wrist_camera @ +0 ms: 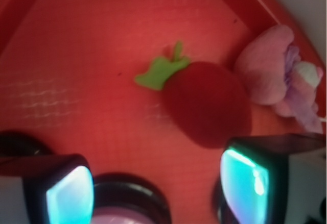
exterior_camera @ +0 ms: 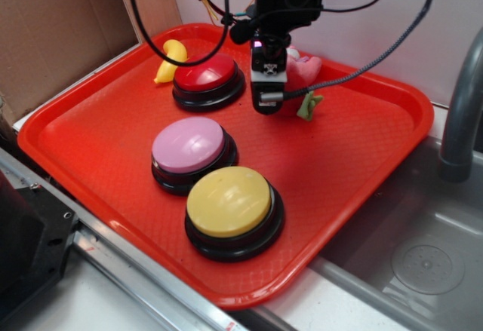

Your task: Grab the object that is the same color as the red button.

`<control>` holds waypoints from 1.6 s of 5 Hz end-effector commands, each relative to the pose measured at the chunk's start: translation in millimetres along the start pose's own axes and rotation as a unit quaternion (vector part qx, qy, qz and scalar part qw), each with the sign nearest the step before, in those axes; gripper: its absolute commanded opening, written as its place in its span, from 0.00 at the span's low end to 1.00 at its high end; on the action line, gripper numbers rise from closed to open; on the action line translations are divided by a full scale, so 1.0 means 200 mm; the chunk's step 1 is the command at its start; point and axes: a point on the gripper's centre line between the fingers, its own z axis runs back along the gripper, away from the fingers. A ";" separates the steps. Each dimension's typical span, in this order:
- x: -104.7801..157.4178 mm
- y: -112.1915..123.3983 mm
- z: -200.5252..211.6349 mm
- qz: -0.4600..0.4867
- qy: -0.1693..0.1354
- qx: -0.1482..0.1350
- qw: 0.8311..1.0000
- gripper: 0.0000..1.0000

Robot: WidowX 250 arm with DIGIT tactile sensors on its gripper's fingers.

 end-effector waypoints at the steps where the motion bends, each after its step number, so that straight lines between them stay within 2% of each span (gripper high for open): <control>1: 0.05 0.06 -0.02 0.065 -0.017 0.045 0.997 1.00; 3: 0.10 0.12 -0.12 0.128 0.019 0.056 0.990 1.00; 4: 0.10 0.13 -0.12 0.148 0.031 0.050 0.987 1.00; 5: 0.10 0.15 -0.15 0.159 0.049 0.038 0.985 0.00; 6: 0.10 0.15 -0.14 0.161 0.045 0.038 0.985 0.00; 8: 0.08 0.13 -0.15 0.177 0.056 0.057 0.981 0.00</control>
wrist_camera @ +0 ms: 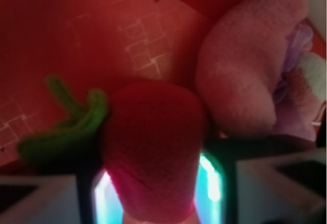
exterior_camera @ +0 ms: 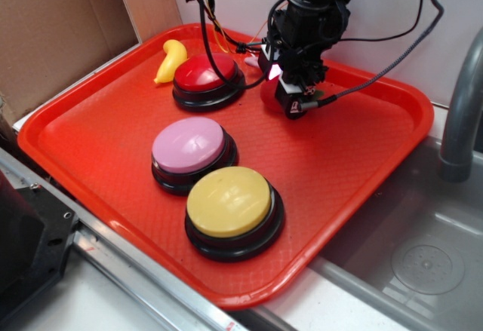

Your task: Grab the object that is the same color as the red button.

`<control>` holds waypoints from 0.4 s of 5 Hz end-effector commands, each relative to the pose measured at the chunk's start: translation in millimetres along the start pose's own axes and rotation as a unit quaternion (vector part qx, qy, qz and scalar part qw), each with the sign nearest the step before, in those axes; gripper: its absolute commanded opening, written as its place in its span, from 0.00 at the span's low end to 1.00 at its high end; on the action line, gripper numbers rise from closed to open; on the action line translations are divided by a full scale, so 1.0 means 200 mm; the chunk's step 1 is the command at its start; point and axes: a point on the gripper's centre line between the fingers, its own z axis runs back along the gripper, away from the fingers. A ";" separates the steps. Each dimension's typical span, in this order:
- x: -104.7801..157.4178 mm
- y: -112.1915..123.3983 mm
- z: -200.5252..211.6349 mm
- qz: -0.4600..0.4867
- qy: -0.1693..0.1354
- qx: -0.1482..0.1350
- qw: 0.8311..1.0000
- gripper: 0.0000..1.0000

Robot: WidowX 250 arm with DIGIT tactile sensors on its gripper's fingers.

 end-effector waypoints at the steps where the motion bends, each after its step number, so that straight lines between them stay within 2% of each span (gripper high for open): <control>1: -0.08 -0.01 0.12 0.046 -0.010 -0.012 0.999 0.00; 2: -0.23 0.02 0.33 0.127 -0.038 -0.034 0.991 0.00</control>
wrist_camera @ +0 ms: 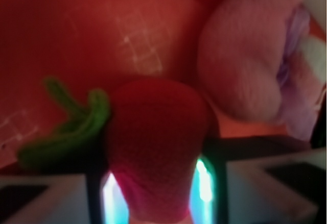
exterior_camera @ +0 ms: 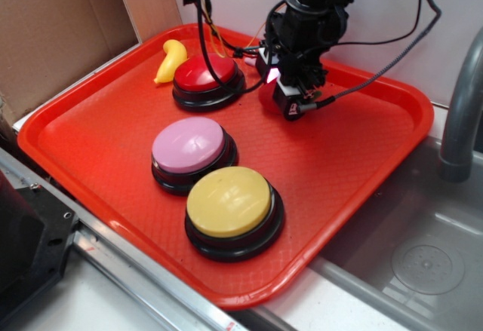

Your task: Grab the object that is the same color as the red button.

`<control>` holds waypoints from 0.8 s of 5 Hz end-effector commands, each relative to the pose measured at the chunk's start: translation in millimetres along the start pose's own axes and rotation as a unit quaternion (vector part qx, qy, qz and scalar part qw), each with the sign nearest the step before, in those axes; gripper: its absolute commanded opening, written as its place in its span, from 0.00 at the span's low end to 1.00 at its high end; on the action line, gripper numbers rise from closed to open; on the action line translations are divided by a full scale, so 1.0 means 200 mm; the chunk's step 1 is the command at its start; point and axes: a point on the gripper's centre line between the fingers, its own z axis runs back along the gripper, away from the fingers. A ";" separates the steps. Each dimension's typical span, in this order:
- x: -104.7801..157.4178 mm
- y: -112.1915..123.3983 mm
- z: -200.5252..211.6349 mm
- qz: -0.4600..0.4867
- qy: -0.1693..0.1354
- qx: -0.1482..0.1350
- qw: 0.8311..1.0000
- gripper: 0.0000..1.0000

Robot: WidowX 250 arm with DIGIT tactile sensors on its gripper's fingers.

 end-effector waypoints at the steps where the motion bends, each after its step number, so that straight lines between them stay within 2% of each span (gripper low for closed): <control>1: -0.39 0.07 0.51 0.131 -0.079 -0.066 0.986 0.00; 2: -0.60 0.14 0.61 0.195 -0.082 -0.118 0.970 0.00; 3: -0.84 0.20 0.68 0.271 -0.094 -0.153 0.946 0.00; 4: -0.99 0.23 0.71 0.319 -0.112 -0.163 0.927 0.00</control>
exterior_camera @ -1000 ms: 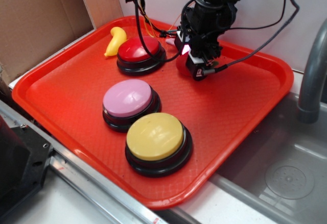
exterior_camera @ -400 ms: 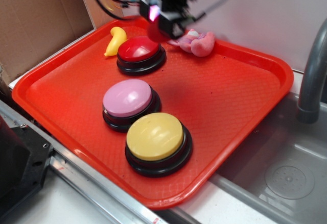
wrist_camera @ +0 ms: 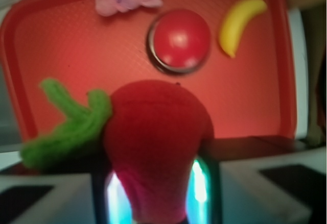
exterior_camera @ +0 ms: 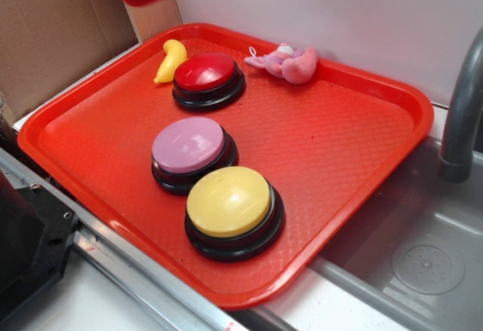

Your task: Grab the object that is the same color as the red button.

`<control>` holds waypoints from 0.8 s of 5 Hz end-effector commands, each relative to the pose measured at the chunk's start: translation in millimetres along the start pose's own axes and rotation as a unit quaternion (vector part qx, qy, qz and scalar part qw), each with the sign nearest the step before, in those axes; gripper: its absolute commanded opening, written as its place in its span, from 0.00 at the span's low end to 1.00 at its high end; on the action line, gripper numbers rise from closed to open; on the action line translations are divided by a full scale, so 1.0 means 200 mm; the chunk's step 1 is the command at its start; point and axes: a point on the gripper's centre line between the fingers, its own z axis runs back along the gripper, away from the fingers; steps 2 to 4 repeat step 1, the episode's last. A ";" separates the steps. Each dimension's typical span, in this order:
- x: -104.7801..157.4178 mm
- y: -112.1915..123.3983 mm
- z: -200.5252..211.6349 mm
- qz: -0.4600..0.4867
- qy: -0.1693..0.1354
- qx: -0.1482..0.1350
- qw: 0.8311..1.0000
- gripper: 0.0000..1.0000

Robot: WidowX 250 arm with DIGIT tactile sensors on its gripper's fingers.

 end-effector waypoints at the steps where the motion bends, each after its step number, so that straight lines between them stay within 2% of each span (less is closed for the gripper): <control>1: -0.19 0.07 0.10 0.080 -0.062 0.004 0.995 0.00; 4: -0.19 0.07 0.10 0.080 -0.062 0.004 0.995 0.00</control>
